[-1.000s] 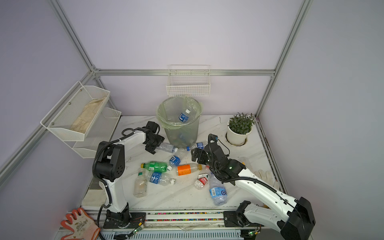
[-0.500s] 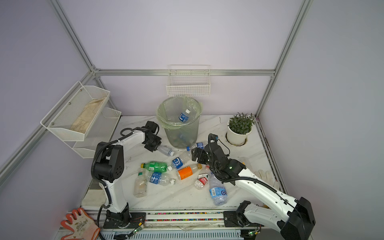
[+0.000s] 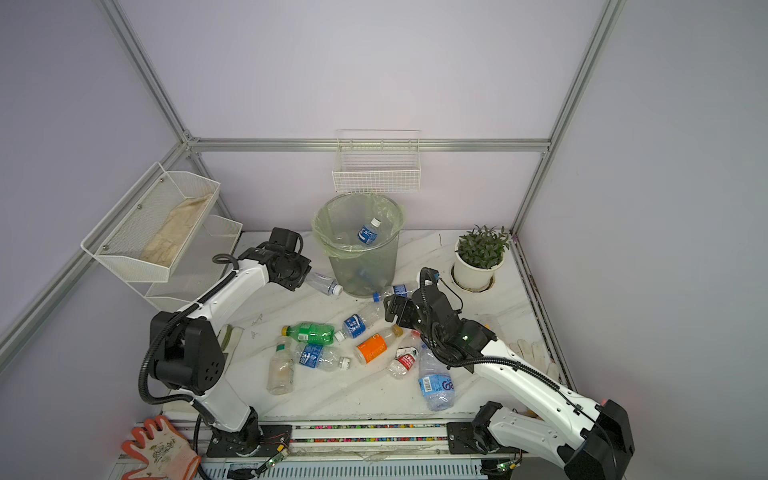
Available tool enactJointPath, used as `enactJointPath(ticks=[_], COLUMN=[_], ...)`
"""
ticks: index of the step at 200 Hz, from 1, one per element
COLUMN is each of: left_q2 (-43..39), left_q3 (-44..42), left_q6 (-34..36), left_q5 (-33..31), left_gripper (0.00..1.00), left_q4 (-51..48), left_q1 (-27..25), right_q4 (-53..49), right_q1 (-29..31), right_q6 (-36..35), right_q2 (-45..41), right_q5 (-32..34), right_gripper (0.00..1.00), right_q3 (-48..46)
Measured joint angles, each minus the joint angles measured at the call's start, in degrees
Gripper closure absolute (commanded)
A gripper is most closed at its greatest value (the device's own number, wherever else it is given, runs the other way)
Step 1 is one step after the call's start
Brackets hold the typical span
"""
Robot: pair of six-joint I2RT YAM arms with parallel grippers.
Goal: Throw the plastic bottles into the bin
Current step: 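Lift the clear bottle with the left gripper up over the wastebasket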
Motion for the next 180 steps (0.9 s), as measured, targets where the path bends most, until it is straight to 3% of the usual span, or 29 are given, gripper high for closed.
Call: enactJointPath(ticks=[37,74,106,138,180], left_q2=[-11.26,-23.93,-35.36,-41.62,-47.06], left_q3=[0.02,-0.35,-4.20,-5.40,-8.07], left_q6=[3.45,16.59,31.82,46.23,57.57], left_q5=[-5.38,-10.27,-9.01,-6.43,-0.35], left_gripper=[1.00,1.00,1.00,1.00,1.00], left_q4=[0.22,7.87,22.16,32.81,41.99], left_q1=[-0.13,-2.54,-7.17,-14.08,-16.28], right_q4=[-0.61,-0.63,-0.63,-0.59,0.09], right_q1=[0.00,0.02,0.00,0.00,0.02], right_q6=[0.28,0.48,0.66,0.81,0.90], right_q2=[-1.01,-1.09,-1.09,-0.87,1.01], right_q5=[0.00,0.00,0.00,-0.04,-0.96], right_gripper=[0.03,0.03,0.03,0.03,0.04], right_q3=[0.00,0.00,0.00,0.00,0.02])
